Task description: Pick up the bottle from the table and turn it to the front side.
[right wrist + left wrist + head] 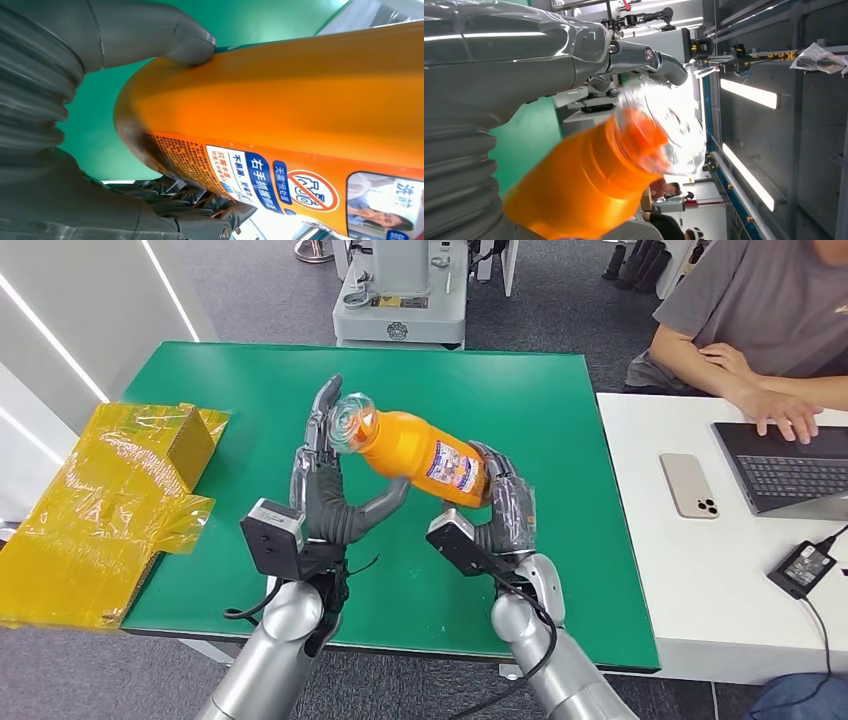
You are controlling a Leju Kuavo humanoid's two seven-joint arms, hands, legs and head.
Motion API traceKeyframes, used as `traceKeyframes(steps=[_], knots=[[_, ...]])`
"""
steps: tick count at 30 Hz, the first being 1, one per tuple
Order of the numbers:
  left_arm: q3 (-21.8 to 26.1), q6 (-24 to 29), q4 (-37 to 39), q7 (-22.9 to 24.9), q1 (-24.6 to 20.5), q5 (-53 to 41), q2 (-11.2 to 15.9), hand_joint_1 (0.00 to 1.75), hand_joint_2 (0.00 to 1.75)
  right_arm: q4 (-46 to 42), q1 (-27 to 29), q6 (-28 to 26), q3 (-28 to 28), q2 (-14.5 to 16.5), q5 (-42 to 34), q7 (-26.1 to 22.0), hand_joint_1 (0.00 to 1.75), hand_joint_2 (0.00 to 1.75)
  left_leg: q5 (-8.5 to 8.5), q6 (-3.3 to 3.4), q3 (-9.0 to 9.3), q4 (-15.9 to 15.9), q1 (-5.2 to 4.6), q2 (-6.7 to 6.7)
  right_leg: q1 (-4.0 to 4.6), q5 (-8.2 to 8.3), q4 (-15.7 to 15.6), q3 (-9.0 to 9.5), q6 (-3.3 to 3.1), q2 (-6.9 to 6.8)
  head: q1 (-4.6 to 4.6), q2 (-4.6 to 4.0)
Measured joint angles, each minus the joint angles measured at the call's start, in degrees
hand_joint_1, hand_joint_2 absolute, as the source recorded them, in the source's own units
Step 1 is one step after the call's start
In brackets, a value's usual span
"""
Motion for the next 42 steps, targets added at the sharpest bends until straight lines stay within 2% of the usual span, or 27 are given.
traceKeyframes(steps=[22,33,34,37,38,42], knots=[[-0.2,-1.3,3.1,-0.2,-1.3,1.4,0.0,0.0,1.75,5.0,-4.8,5.4,4.6,-0.2,3.0,-1.9,1.75,1.75,0.0,0.0,-0.04,0.0,0.0,-0.01,0.0,0.0,0.0,-0.02,0.0,-0.01,0.01,0.0],[-0.2,-1.4,3.2,-0.3,-1.3,1.6,0.0,0.0,1.75,7.1,-5.5,6.1,5.5,-0.2,3.0,-2.4,1.75,1.75,0.0,0.0,-0.05,0.0,0.0,-0.01,0.0,0.0,0.0,-0.03,0.0,-0.01,0.0,0.0],[-0.2,-1.4,3.2,-0.3,-1.3,1.7,0.1,0.17,1.75,7.4,-5.6,6.3,5.7,-0.2,3.0,-2.4,1.75,1.75,0.0,0.0,-0.05,0.0,0.0,-0.01,0.0,0.0,0.0,-0.03,0.0,-0.01,0.0,0.0],[-0.2,-1.4,3.2,-0.5,-1.3,1.9,0.2,1.48,1.75,8.2,-5.9,6.5,6.0,-0.1,3.0,-2.4,1.75,1.75,0.0,0.0,-0.05,0.0,0.0,-0.01,0.0,0.0,0.0,-0.03,0.0,-0.01,0.0,0.0],[-0.2,-1.4,3.2,-0.7,-1.3,2.1,0.3,1.75,1.75,8.5,-6.1,6.5,6.0,-0.1,3.0,-2.4,1.75,1.75,0.0,0.0,-0.05,0.0,0.0,-0.01,0.0,0.0,0.0,-0.03,0.0,-0.01,0.0,0.0],[-0.2,-1.6,3.2,-1.3,-1.3,2.4,0.5,1.75,1.75,9.7,-6.6,6.4,6.2,-0.1,3.0,-2.4,1.75,1.75,0.0,0.0,-0.05,0.0,0.0,-0.01,0.0,0.0,0.0,-0.03,0.0,-0.01,0.0,0.0]])
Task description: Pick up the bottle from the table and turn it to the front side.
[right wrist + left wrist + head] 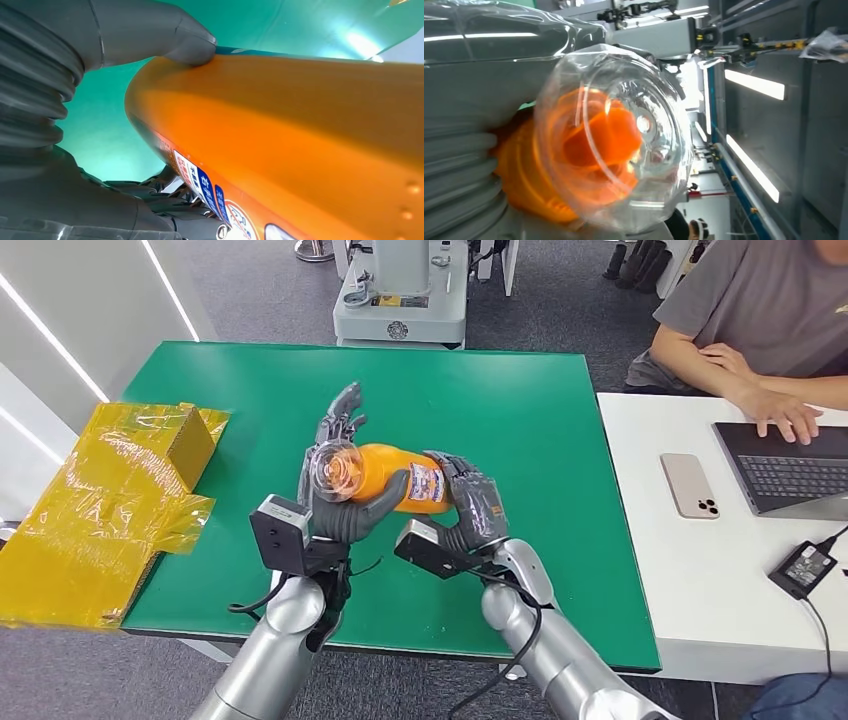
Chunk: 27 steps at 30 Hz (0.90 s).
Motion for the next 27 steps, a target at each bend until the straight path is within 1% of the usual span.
traceKeyframes(steps=[7,14,17,18,21,22,27], knots=[[0.0,-0.4,0.0,0.0,0.0,0.1,0.1,1.75,1.75,0.7,-0.6,-0.1,0.0,0.1,-0.1,0.0,1.75,1.75,0.0,0.0,0.0,0.0,0.0,0.0,0.0,0.0,0.0,0.0,0.0,0.0,0.0,0.0],[0.0,-2.0,1.2,0.0,-0.6,1.4,0.1,1.75,1.75,1.8,-0.7,-0.3,0.6,0.3,-0.8,-0.2,1.75,1.75,0.0,0.0,0.0,0.0,0.0,0.0,0.0,0.0,0.0,-0.02,0.0,0.0,0.0,0.0],[0.0,-2.2,1.4,0.0,-0.7,1.4,0.1,1.75,1.75,1.8,-0.7,-0.4,0.6,0.3,-0.9,-0.2,1.61,1.75,0.0,0.0,0.0,0.0,0.0,0.0,0.0,0.0,0.0,-0.02,0.0,0.0,0.0,0.0],[0.0,-2.3,1.5,0.0,-0.8,1.4,0.1,1.75,1.75,1.8,-0.7,-0.4,0.6,0.3,-1.0,-0.2,1.32,1.75,0.0,0.0,0.0,0.0,0.0,0.0,0.0,0.0,0.0,-0.02,0.0,0.0,0.0,0.0],[0.0,-2.4,1.7,-0.1,-0.9,1.5,0.1,1.75,1.75,1.8,-0.5,-0.7,0.6,0.3,-1.5,-0.5,0.14,1.75,0.0,0.0,0.0,0.0,0.0,0.0,0.0,0.0,0.0,-0.02,0.0,0.0,0.0,0.0],[0.0,-2.4,1.8,-0.1,-0.9,1.6,0.1,1.75,1.75,1.7,-0.5,-0.9,0.6,0.3,-1.8,-0.7,0.0,1.75,0.0,0.0,0.0,0.0,0.0,0.0,0.0,0.0,0.0,-0.02,0.0,0.0,0.01,0.0],[0.0,-2.1,2.6,-0.1,-1.1,2.1,0.3,1.75,1.75,0.8,0.3,-2.0,0.7,0.4,-4.8,-2.5,0.0,1.75,0.0,0.0,0.0,0.0,0.0,0.0,0.0,0.0,0.0,-0.02,0.0,0.0,0.01,0.0]])
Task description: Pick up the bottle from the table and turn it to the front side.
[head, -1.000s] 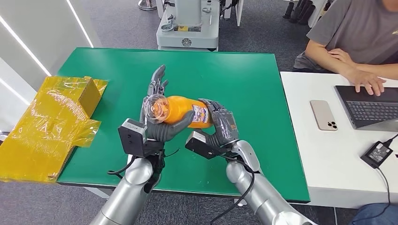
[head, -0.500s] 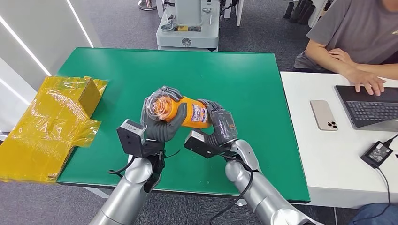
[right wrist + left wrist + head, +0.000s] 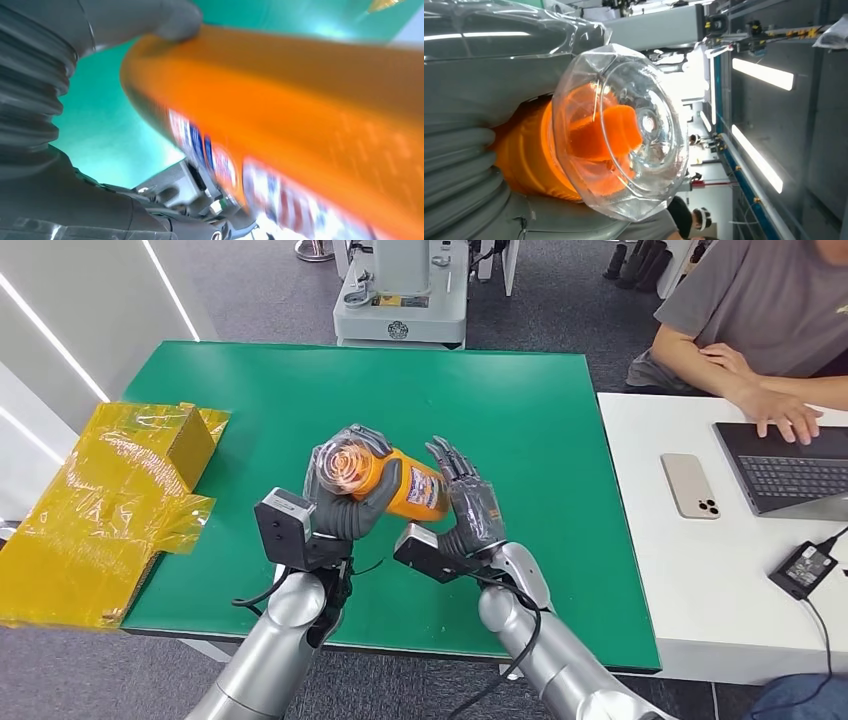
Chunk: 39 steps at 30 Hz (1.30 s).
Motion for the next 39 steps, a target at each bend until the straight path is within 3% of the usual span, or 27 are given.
traceKeyframes(steps=[13,30,39], knots=[[0.0,1.0,0.9,-0.7,0.0,0.4,0.2,1.75,1.75,-10.7,5.0,-1.0,-0.2,-0.1,-9.8,-3.8,0.0,1.75,0.0,0.0,-0.01,0.0,0.0,0.0,0.0,0.0,0.0,-0.01,0.0,0.0,-0.01,0.0],[1.1,1.9,1.1,0.7,1.0,-2.1,0.4,1.75,1.75,-43.1,20.8,0.6,-0.3,-1.8,-27.0,-10.9,0.0,1.75,-0.01,0.0,-0.12,0.0,0.0,0.0,0.0,-0.01,0.0,-0.13,0.0,0.0,-0.01,0.0],[5.5,4.9,-1.8,2.1,1.2,-6.3,2.2,1.75,1.75,-56.0,28.6,-1.0,-0.3,-3.2,-27.9,-11.5,0.0,1.75,-0.01,0.0,-0.14,-0.1,0.0,0.0,0.0,-0.03,0.0,-0.14,0.0,0.0,-0.01,0.0]])
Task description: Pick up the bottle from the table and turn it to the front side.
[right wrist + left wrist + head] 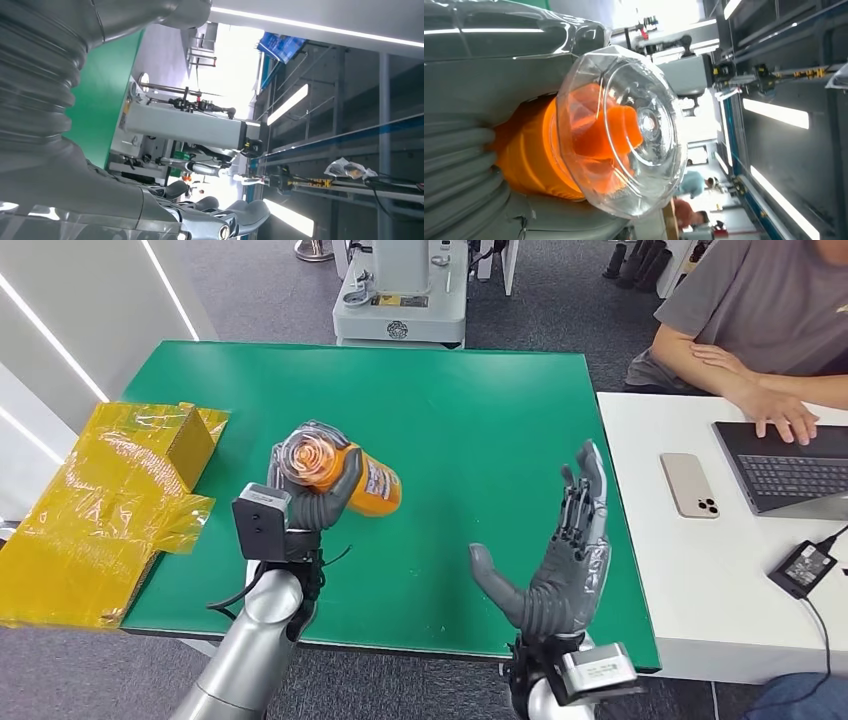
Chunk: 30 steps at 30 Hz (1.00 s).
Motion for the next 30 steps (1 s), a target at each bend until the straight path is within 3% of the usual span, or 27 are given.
traceKeyframes(steps=[7,21,26,30], knots=[[4.2,6.6,-4.8,1.5,1.3,-7.9,3.3,1.75,1.75,-1.7,2.6,-1.1,-0.2,-0.2,0.9,0.2,0.0,1.75,0.01,-0.01,0.02,0.0,0.01,0.02,0.0,0.01,0.0,0.0,-0.02,0.01,0.0,0.0],[7.5,8.3,-8.2,2.7,2.6,-11.9,6.0,1.75,1.75,-2.2,3.5,-1.1,-0.4,-0.2,1.0,0.4,0.0,1.75,0.01,-0.01,0.01,0.0,0.0,0.01,0.0,0.01,0.0,0.01,-0.01,0.0,0.01,0.0],[8.1,13.1,-9.3,8.8,2.2,-27.4,9.5,1.75,1.75,-2.3,3.9,-0.3,-0.5,-0.2,1.5,1.0,0.0,1.75,0.02,-0.02,0.03,0.0,0.02,0.05,0.01,0.01,0.0,-0.01,-0.03,0.04,0.0,0.0],[9.1,12.4,-9.6,15.4,1.0,-43.4,13.7,1.75,1.75,-2.4,4.5,1.1,-0.5,-0.2,1.9,1.9,0.0,1.75,0.04,-0.06,0.04,0.0,0.07,0.04,0.06,-0.01,0.0,-0.02,-0.06,0.03,0.0,0.0]])
